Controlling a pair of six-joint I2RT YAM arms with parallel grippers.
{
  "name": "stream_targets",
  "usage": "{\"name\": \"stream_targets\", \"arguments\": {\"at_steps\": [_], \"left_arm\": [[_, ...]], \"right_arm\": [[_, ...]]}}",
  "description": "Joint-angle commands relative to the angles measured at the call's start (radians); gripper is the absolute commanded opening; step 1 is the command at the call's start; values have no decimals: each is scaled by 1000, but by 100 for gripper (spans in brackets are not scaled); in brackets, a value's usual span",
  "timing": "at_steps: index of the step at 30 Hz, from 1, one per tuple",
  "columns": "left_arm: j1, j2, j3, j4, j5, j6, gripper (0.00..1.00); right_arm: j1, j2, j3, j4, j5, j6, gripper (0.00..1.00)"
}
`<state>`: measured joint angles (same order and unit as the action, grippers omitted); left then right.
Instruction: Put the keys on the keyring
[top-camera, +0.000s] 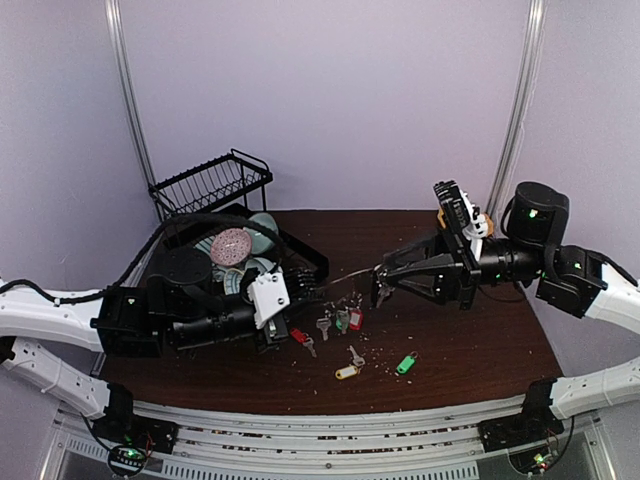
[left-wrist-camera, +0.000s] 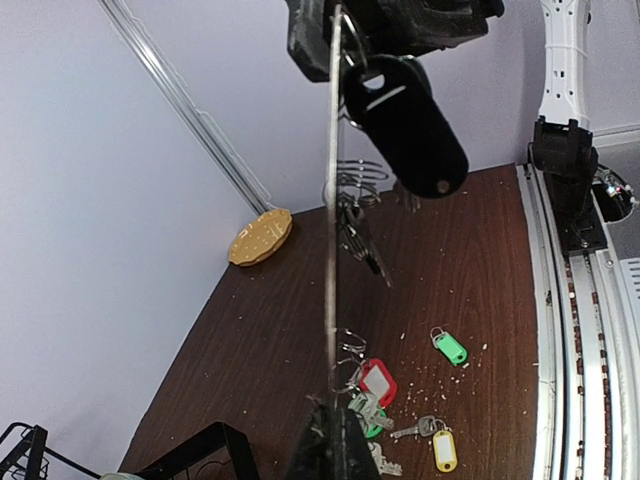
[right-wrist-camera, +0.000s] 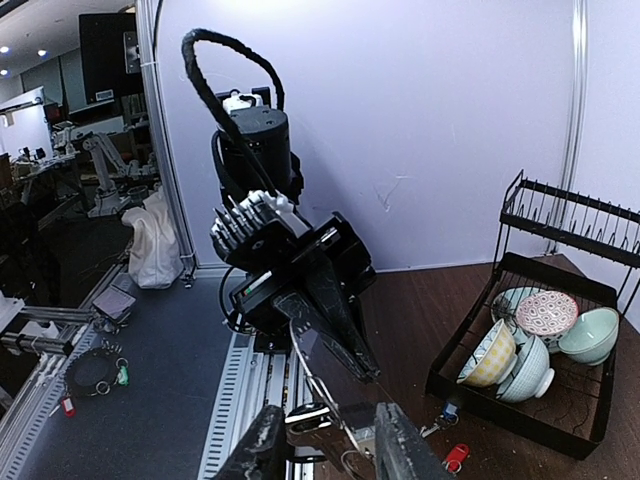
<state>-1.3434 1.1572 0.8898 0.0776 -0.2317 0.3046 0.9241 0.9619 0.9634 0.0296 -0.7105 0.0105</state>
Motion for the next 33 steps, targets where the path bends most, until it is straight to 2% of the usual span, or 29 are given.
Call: {"name": "stream_targets", "arguments": {"at_steps": [1,4,10,22,28,33], "left_arm": [[1,-5,8,84,-23,-7,0],[1,-6,7,85,-41,-5,0],[1,2,18,71,-33,-4,0],[1,10,25,62,-36,-7,0],[1,8,25,62,-37,-9,0],[1,8,24,63,-36,-10,0]], "right_arm": [[-1,-15,31,-10,37,-8,30],[-1,-17,35,-24,56,-14,20],[-2,-10,45,-29,48,-20,17],[1,10,53,-34,33,-23,22],[0,7,51,-49,47,-37,8],[0,1,47,-62,55,-44,6]]}}
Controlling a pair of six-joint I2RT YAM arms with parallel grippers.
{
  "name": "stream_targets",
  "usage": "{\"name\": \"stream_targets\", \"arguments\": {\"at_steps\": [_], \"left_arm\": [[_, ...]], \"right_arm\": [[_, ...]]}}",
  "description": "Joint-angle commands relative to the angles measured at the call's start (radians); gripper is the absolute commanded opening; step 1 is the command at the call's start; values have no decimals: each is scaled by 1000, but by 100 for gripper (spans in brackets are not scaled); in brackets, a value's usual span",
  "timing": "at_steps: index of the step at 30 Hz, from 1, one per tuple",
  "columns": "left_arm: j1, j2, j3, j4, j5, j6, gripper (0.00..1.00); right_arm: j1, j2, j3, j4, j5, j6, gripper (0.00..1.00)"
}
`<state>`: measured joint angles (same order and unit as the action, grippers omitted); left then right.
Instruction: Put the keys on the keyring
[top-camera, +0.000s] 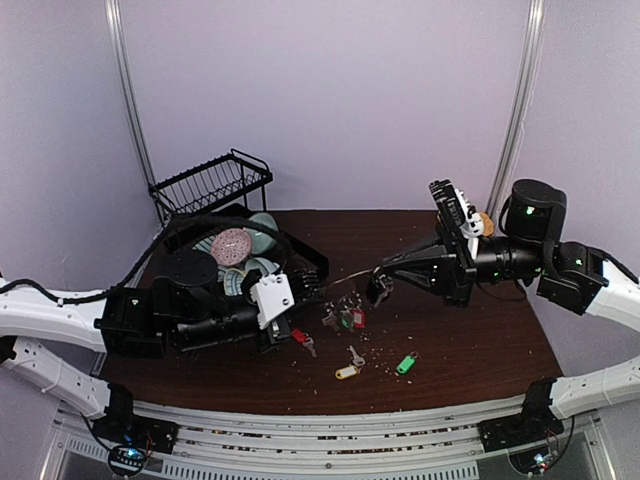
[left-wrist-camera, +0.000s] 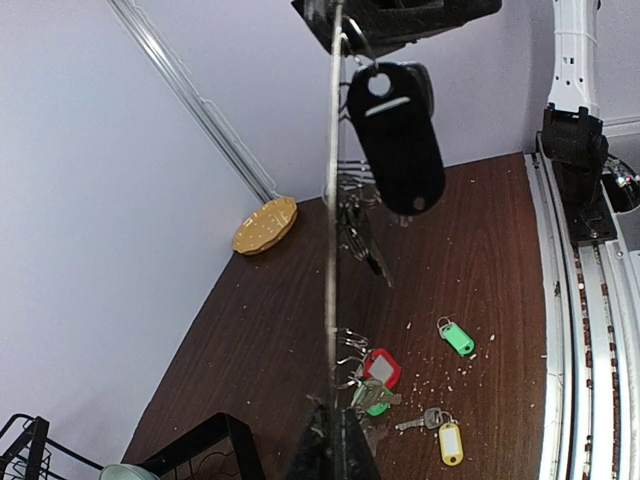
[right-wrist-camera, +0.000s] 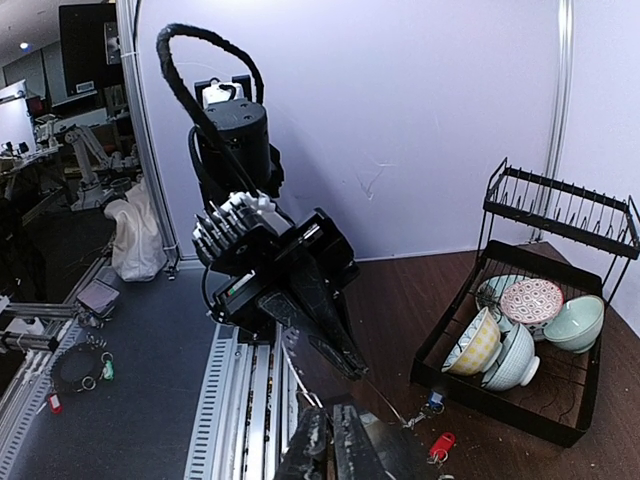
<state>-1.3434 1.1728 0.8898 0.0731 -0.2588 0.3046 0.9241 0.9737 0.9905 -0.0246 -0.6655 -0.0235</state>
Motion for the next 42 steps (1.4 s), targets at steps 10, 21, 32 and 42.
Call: {"name": "stream_targets", "arguments": {"at_steps": [10,21,32,42], "left_arm": [[1,10,61,0,-21,-14,0],[1,49,96,-80,-61,-12,0],[1,59,94,-69,-117,-69,0],[1,-2,-1,97,-113,-40,0]], "right_arm": [[1,24,83,-145,-2,-104,0],[44,106,224,-400,85,-289,0],[80,98,274,-417,217,-294,1],[49,-14,51,-97,224,-6,9]]}}
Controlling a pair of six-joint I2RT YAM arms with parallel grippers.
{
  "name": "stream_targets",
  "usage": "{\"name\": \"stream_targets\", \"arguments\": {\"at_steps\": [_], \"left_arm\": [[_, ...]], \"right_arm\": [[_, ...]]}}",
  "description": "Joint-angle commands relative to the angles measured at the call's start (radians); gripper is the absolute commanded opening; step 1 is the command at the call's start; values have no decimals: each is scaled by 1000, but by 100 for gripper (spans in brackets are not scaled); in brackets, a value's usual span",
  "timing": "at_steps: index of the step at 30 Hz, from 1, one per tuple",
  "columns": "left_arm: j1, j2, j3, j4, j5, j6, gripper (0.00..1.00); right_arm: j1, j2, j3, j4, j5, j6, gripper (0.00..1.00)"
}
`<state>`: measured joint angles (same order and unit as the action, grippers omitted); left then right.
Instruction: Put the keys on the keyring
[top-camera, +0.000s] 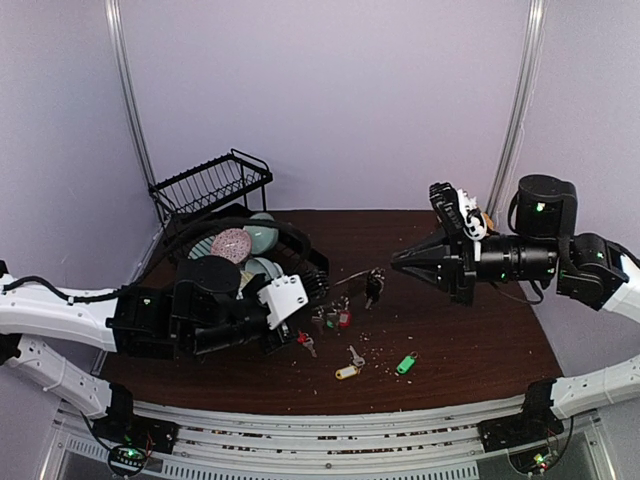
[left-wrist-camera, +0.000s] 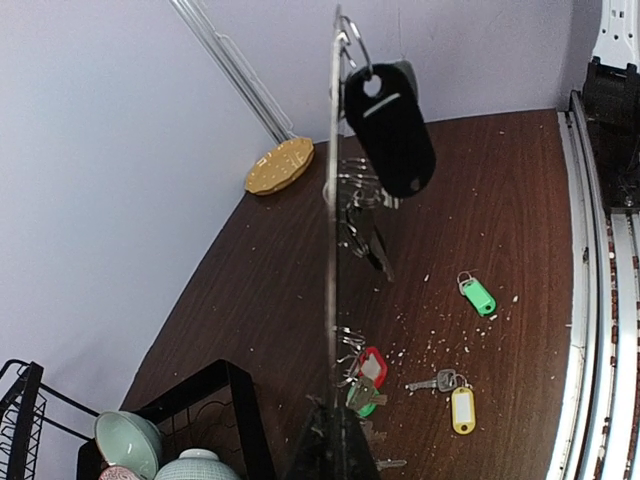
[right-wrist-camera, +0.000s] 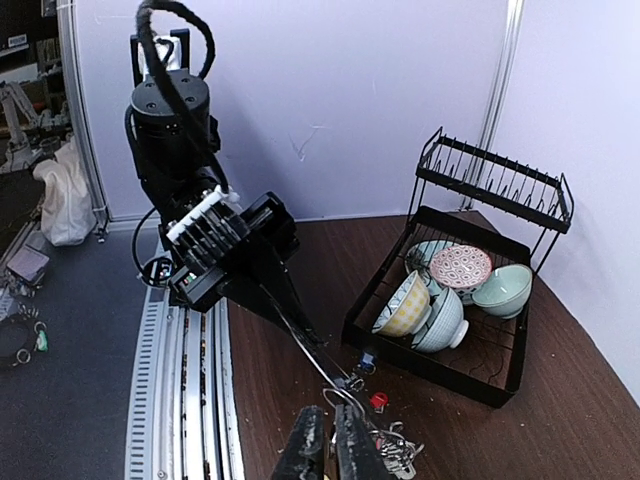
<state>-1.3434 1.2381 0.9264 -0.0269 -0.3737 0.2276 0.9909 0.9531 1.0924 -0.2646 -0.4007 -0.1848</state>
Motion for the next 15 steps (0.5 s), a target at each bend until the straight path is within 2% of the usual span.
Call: {"name": "stream_targets", "arguments": {"at_steps": [1,9,15], "left_arm": [[2,-78,-50,221,6,56,0],[1,-131,-161,505,42,238,0],[-3,-123,-187,607,36,410,0]], "right_arm": [[-23,9,-62,175,-62,196,9],[-27,-27,-168,446,-116,389,14],[-21,-15,-171,494,-228,403,19]]}}
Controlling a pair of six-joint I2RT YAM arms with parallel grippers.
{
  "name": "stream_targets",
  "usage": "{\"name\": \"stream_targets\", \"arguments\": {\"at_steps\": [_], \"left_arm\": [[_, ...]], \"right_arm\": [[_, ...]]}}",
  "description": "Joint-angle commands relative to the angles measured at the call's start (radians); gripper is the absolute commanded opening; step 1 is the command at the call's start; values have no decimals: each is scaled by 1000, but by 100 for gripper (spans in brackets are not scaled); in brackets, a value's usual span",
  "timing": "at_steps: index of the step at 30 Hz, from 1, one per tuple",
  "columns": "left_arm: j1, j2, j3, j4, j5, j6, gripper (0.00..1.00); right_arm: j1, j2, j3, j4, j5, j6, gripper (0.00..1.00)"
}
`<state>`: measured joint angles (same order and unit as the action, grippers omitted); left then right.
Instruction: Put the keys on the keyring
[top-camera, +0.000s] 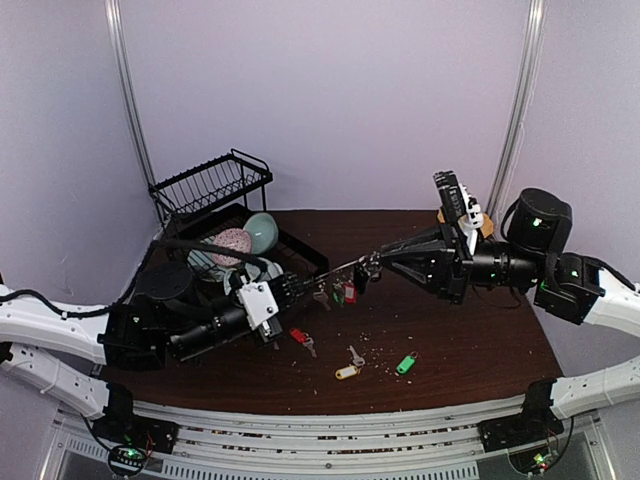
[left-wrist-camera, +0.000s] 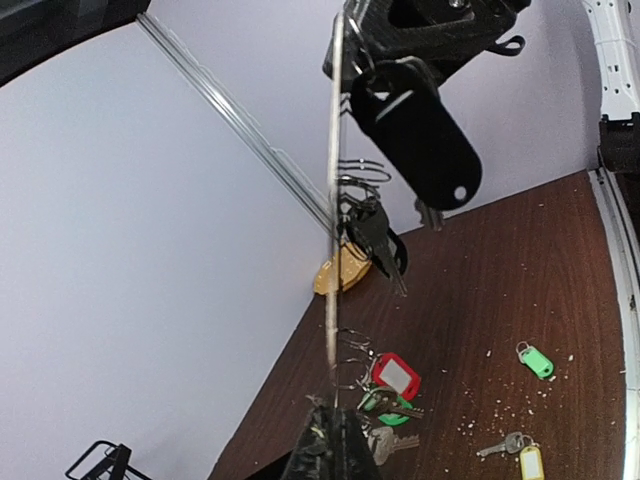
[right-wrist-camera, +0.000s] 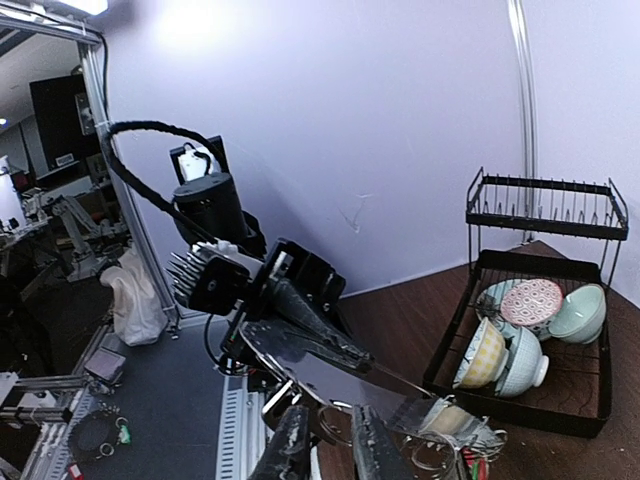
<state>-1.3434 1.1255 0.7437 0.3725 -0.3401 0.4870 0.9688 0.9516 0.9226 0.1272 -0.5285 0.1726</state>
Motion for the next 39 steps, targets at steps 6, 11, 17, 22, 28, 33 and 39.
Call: {"name": "stream_targets", "arguments": {"at_steps": [6,11,17,22,28,33,39], "left_arm": [[-28,5,12,284,-73,405,0],[-46,28,28,287,-100,479,0],[-50,26,38,313,-86,502,0],[-51,31,39,322,-91,515,0],[-51,38,36,367,-113,539,0],[-51,48,43,378,-101,539,0],[-53,46,43,372,-82,518,0]], "right_arm": [[6,-46,-27,111,-78,4,18],[8,-34,-16,130,-127,-1,20],[23,-12,0,96,-165,-36,20],[25,-46,-16,70,-170,-76,20],[25,-103,-78,140,-176,-75,21],[27,-45,-69,156,-199,-53,21],[26,-28,-77,244,-178,-27,22]]}}
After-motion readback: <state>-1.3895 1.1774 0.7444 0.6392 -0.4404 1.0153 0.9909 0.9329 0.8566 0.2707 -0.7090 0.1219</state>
